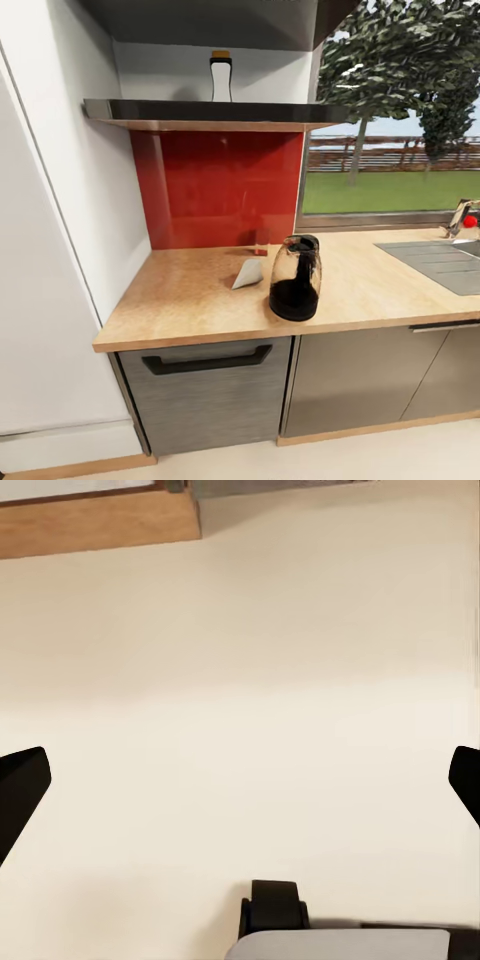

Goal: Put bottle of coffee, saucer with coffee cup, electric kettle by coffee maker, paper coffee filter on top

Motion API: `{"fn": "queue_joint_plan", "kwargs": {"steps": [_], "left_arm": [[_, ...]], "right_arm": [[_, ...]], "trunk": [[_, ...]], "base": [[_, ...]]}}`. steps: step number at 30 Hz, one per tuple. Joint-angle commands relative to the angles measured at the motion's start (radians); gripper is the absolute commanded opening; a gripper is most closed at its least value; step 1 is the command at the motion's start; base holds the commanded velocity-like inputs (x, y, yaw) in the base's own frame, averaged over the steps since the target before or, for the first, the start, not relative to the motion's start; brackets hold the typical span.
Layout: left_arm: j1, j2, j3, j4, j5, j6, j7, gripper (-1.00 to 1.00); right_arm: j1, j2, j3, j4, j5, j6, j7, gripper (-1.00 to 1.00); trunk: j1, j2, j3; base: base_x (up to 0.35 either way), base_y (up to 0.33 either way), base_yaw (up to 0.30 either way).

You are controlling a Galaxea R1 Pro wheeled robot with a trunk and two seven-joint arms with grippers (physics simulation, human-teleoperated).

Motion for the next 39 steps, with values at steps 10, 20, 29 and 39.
{"fn": "queue_joint_plan", "kwargs": {"steps": [10,20,29,39], "left_arm": [[-0.001,0.001,0.002,0.0,0.003,-0.003,-0.001,1.0],[-0.001,0.001,0.002,0.0,0.0,-0.003,-0.002,1.0],[-0.001,0.001,0.002,0.0,0.0,-0.003,-0.002,1.0],[-0.001,0.0,0.002,0.0,-0.002,-0.003,-0.001,1.0]], "right_arm": [[0.0,0.0,0.001,0.0,0.001,-0.003,-0.001,1.0],[0.0,0.0,0.001,0.0,0.001,-0.003,-0.001,1.0],[0.001,0.0,0.001,0.0,0.001,-0.003,-0.001,1.0],[0.0,0.0,0.001,0.0,0.001,-0.003,-0.001,1.0]], "trunk": [[-0.035,0.063,0.027],[-0.073,0.133,0.059],[-0.107,0.196,0.087],[-0.146,0.266,0.118]], "base": [[0.0,0.0,-0.054],[0.0,0.0,0.0],[0.0,0.0,0.0],[0.0,0.0,0.0]]}}
